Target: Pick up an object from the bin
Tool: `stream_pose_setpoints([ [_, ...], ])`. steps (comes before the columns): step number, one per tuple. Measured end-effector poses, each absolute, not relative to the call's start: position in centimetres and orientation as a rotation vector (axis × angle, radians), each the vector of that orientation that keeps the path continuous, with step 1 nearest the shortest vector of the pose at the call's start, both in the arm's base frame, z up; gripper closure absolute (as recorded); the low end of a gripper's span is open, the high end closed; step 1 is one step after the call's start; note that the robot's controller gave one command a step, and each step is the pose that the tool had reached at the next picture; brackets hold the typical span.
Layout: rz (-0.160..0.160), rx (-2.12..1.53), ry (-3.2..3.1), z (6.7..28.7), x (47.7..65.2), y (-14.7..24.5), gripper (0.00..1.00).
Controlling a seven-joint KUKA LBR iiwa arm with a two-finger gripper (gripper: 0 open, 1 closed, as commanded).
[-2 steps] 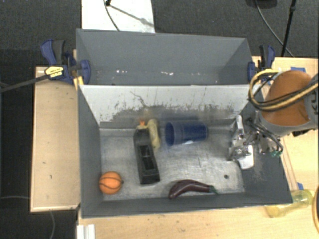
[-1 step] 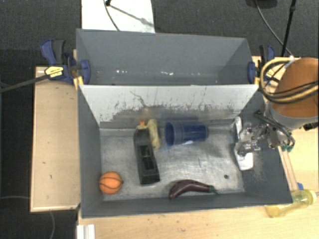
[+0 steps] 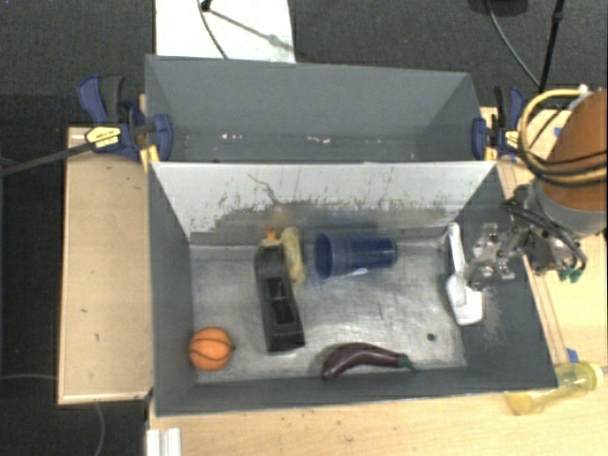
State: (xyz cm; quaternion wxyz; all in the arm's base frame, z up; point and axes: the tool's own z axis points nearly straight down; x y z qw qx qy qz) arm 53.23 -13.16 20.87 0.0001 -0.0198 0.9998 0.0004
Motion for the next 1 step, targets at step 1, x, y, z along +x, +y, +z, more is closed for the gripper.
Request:
stream_pose_setpoints([
  [1,0.000,-0.089,3.138,13.83,55.26,-15.17,0.00],
])
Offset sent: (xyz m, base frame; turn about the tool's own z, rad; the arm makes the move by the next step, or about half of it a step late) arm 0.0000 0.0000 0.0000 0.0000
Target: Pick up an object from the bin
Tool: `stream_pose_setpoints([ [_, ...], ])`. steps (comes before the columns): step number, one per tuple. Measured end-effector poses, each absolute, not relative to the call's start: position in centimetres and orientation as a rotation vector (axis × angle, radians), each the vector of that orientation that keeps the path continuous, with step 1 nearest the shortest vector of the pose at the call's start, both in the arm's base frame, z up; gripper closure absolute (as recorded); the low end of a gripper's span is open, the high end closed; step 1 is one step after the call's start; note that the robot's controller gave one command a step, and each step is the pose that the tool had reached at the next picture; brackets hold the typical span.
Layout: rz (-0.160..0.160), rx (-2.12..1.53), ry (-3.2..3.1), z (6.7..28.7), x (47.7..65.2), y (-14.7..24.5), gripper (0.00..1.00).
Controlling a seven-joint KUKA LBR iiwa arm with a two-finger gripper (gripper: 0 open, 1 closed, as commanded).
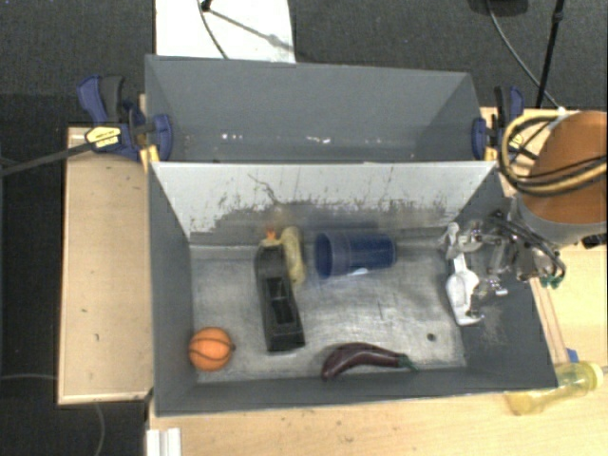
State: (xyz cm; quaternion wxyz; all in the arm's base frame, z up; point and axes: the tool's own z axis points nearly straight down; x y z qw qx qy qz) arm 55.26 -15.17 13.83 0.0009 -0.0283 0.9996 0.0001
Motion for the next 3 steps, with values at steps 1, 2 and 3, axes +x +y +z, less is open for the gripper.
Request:
stream_pose_setpoints([
  [1,-0.001,-0.090,3.136,13.9,55.3,-15.2,0.00],
  [2,0.001,-0.942,2.995,7.3,54.7,-15.2,1.00],
  [3,0.001,-0.942,2.995,7.3,54.7,-15.2,1.00],
])
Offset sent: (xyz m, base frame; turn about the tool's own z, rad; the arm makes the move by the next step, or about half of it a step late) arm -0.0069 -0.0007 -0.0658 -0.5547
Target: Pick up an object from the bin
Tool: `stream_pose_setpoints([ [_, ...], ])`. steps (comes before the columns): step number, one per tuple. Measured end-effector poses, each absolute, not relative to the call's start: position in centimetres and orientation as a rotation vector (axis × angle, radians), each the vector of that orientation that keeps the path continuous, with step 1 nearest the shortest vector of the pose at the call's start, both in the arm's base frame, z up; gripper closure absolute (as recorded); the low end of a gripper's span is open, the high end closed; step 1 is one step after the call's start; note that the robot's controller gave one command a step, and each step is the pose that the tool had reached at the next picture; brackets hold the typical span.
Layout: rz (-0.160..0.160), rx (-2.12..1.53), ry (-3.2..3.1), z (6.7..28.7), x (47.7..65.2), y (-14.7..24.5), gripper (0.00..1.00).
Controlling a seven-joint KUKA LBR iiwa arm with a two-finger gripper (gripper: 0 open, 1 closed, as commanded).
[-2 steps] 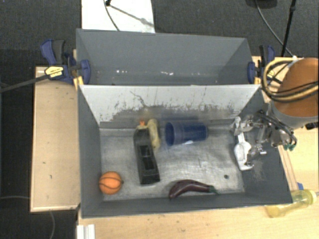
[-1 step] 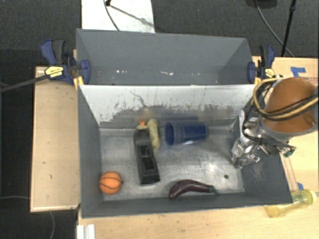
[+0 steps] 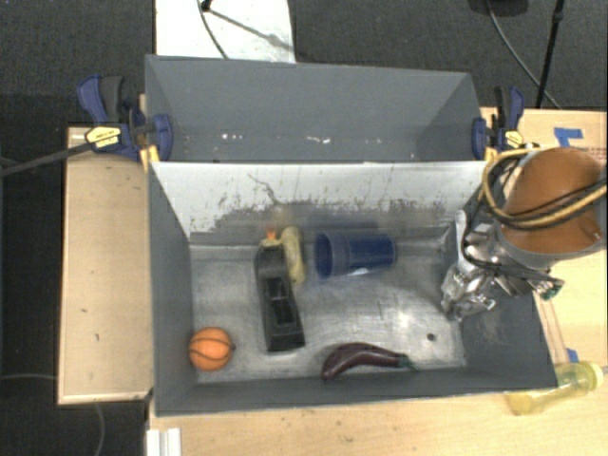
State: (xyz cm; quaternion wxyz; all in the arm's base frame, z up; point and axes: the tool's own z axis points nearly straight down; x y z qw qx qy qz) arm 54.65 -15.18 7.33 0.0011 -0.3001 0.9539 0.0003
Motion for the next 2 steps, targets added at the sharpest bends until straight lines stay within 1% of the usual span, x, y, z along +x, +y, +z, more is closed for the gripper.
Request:
stream_pose_setpoints([
  [1,0.001,-0.940,2.995,7.4,54.6,-15.2,1.00],
  [2,0.000,-0.863,3.017,10.6,54.6,-15.1,1.00],
])
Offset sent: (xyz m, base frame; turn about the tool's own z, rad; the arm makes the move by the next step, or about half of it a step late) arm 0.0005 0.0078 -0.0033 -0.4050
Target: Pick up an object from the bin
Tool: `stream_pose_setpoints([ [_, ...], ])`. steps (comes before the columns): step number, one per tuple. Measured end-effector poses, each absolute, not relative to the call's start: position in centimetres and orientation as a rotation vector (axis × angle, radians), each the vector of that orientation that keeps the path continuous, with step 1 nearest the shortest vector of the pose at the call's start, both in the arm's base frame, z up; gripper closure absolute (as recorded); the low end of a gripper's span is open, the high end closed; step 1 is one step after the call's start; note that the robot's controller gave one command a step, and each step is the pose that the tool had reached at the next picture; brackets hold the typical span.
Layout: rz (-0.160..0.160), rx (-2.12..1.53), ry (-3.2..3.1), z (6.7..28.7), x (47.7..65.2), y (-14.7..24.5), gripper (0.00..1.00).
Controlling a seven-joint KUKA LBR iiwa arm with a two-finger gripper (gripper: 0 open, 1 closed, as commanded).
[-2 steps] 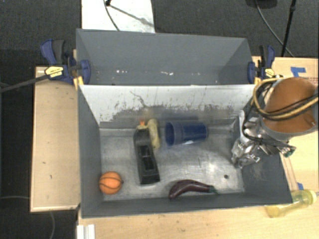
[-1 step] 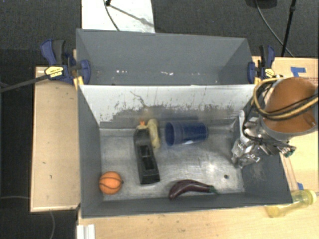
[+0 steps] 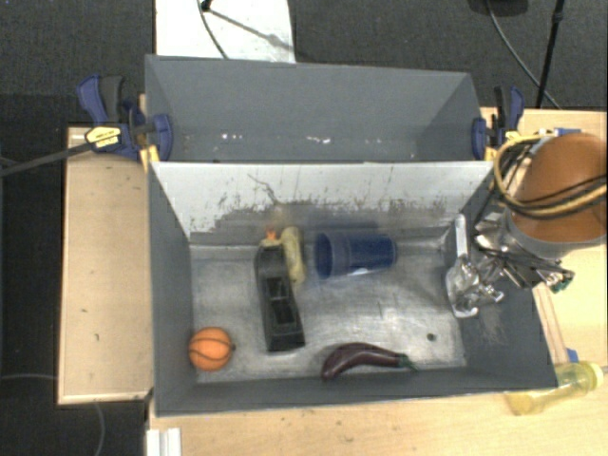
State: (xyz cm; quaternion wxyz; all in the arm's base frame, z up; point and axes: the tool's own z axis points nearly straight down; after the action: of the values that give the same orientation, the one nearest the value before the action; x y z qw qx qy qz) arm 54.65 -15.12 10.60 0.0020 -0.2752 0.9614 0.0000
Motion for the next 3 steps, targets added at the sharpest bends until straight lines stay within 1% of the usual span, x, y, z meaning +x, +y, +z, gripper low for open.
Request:
stream_pose_setpoints([
  [1,0.004,-0.887,3.015,16.1,55.5,-13.9,1.00],
  [2,-0.006,-0.826,3.021,18.9,55.7,-13.2,1.00],
  [3,0.000,-0.890,3.010,14.2,55.7,-14.4,0.00],
])
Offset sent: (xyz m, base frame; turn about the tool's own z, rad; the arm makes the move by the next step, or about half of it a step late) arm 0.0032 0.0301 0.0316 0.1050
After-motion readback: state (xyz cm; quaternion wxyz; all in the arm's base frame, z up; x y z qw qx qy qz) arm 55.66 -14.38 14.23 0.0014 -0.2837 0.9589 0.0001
